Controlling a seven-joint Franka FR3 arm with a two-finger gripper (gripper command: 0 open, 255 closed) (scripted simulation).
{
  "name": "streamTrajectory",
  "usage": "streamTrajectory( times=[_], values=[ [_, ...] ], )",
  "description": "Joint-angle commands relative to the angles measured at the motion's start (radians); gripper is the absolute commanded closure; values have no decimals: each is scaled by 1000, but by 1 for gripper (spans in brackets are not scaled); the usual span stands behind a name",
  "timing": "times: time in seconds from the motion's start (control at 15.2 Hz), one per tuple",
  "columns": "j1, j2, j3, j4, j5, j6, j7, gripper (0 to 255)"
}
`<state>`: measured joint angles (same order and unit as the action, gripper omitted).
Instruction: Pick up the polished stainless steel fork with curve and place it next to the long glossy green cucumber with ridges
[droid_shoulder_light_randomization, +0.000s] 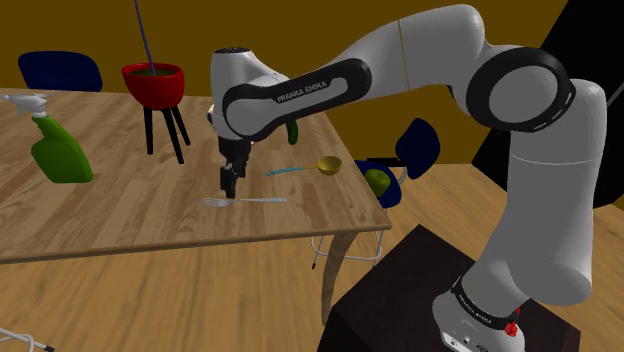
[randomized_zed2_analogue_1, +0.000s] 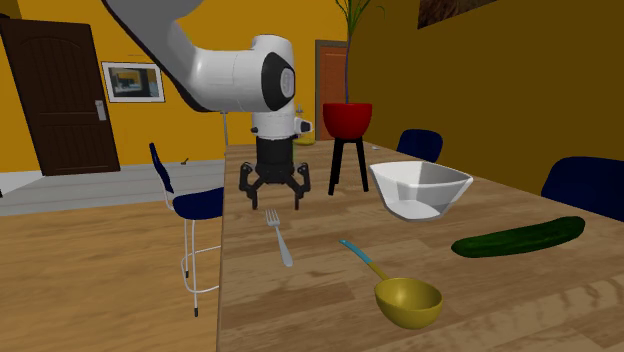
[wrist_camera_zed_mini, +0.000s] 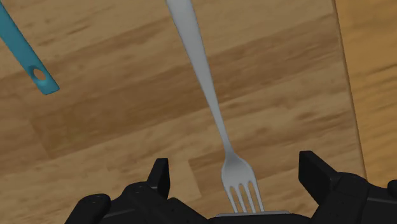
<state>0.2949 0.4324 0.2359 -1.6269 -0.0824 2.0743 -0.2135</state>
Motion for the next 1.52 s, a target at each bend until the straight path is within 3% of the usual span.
streamTrajectory(
  times=[0.0, 0.53, 1.06, 1.12, 1.45],
  values=[
    [23, 70, 6, 84, -17, -7, -6, 0],
    [30, 119, -1, 55, -29, 71, 1, 0],
    [30, 119, -1, 55, -29, 71, 1, 0],
    [30, 119, -1, 55, -29, 71, 1, 255],
    [29, 119, -1, 52, -29, 73, 0, 255]
  ],
)
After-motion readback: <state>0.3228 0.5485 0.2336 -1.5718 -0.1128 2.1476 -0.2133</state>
